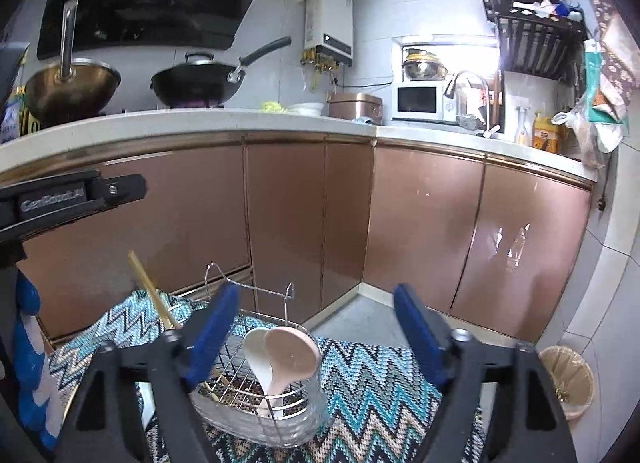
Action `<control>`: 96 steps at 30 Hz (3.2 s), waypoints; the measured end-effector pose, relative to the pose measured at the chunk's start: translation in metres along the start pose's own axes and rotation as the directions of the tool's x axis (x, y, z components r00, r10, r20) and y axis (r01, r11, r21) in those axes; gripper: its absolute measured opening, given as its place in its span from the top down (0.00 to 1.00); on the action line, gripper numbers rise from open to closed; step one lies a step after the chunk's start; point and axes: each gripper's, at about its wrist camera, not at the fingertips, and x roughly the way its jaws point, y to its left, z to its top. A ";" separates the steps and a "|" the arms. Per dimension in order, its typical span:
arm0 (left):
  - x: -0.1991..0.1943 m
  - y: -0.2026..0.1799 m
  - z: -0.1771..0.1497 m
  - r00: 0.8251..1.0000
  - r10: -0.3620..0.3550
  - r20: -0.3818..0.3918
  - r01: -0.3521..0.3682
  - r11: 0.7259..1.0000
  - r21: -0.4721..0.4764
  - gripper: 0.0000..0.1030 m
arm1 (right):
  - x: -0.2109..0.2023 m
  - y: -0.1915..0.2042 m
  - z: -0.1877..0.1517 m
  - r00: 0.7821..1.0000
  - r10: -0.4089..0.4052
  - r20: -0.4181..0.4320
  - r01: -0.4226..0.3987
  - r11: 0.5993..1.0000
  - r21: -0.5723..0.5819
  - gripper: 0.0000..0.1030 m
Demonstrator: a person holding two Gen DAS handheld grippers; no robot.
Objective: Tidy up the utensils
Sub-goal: 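Lift both utensils, lower them into the wire holder and open both tools, then withdraw both tools from the holder back over the remaining chopsticks, then grasp a chopstick with the left tool while the right tool grasps another chopstick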
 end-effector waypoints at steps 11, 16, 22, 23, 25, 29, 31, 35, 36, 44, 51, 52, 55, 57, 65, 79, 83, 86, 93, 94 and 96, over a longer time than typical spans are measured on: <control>-0.114 0.015 0.012 0.996 0.045 0.080 -0.049 0.998 0.045 0.31 | -0.095 -0.008 0.020 0.998 -0.009 0.057 0.006 0.998 0.058 0.00; -0.167 0.032 0.009 0.991 0.073 0.111 -0.077 0.996 0.036 0.31 | -0.141 -0.009 0.025 0.995 0.014 0.103 -0.022 0.996 0.086 0.00; -0.224 0.058 0.004 0.988 0.119 0.094 -0.125 0.991 0.054 0.31 | -0.200 -0.007 0.025 0.985 0.031 0.170 -0.052 0.992 0.117 0.00; -0.233 0.062 0.003 0.989 0.121 0.089 -0.126 0.991 0.054 0.31 | -0.207 -0.007 0.026 0.984 0.034 0.177 -0.056 0.991 0.118 0.00; -0.252 0.070 0.001 0.987 0.132 0.092 -0.137 0.989 0.055 0.31 | -0.225 -0.004 0.025 0.980 0.045 0.192 -0.068 0.991 0.117 0.00; -0.287 0.085 0.000 0.983 0.149 0.105 -0.153 0.988 0.036 0.31 | -0.256 0.004 0.024 0.974 0.053 0.219 -0.075 0.993 0.094 0.00; -0.303 0.091 0.000 0.978 0.172 0.117 -0.176 0.984 0.027 0.31 | -0.269 0.008 0.025 0.971 0.059 0.232 -0.080 0.994 0.080 0.00; -0.328 0.105 -0.001 0.971 0.205 0.121 -0.207 0.978 0.009 0.27 | -0.292 0.019 0.026 0.962 0.036 0.270 -0.054 0.997 0.060 0.00; -0.332 0.109 -0.001 0.970 0.213 0.117 -0.215 0.977 -0.002 0.27 | -0.297 0.021 0.026 0.960 0.039 0.278 -0.057 0.997 0.056 0.00; -0.354 0.139 -0.002 0.963 0.256 0.085 -0.253 0.966 -0.043 0.26 | -0.319 0.029 0.026 0.941 0.068 0.332 -0.091 0.994 0.056 0.00; -0.346 0.158 -0.010 0.963 0.271 0.018 -0.268 0.960 -0.084 0.26 | -0.316 0.025 0.021 0.932 0.088 0.351 -0.125 0.989 0.083 0.00; -0.341 0.158 -0.010 0.964 0.267 0.002 -0.266 0.960 -0.087 0.26 | -0.312 0.025 0.020 0.935 0.096 0.342 -0.132 0.988 0.084 0.00; -0.323 0.162 -0.020 0.965 0.257 -0.056 -0.261 0.961 -0.093 0.26 | -0.298 0.031 0.017 0.948 0.131 0.290 -0.159 0.984 0.077 0.00; -0.309 0.164 -0.027 0.964 0.249 -0.096 -0.258 0.962 -0.093 0.26 | -0.287 0.039 0.013 0.959 0.151 0.239 -0.172 0.983 0.070 0.00; -0.252 0.172 -0.052 0.943 0.240 -0.232 -0.262 0.963 -0.067 0.26 | -0.239 0.058 -0.004 0.968 0.233 0.092 -0.238 0.970 0.056 0.00; -0.095 0.189 -0.101 0.777 0.103 -0.621 -0.190 0.979 -0.075 0.49 | -0.092 0.108 -0.048 0.807 0.437 -0.397 -0.422 0.897 0.130 0.30; -0.058 0.194 -0.113 0.712 0.072 -0.698 -0.186 0.978 -0.089 0.59 | -0.059 0.128 -0.061 0.724 0.493 -0.481 -0.479 0.862 0.163 0.51; -0.035 0.199 -0.124 0.661 0.063 -0.747 -0.200 0.975 -0.095 0.65 | -0.030 0.142 -0.072 0.651 0.523 -0.550 -0.502 0.840 0.205 0.58; -0.003 0.211 -0.140 0.596 0.063 -0.800 -0.230 0.969 -0.095 0.68 | 0.019 0.166 -0.096 0.552 0.534 -0.641 -0.518 0.822 0.238 0.65; -0.001 0.211 -0.141 0.592 0.059 -0.804 -0.230 0.968 -0.098 0.70 | 0.024 0.169 -0.098 0.542 0.531 -0.651 -0.517 0.822 0.239 0.67; 0.004 0.212 -0.144 0.583 0.048 -0.811 -0.228 0.968 -0.107 0.73 | 0.031 0.172 -0.103 0.529 0.528 -0.664 -0.516 0.821 0.242 0.69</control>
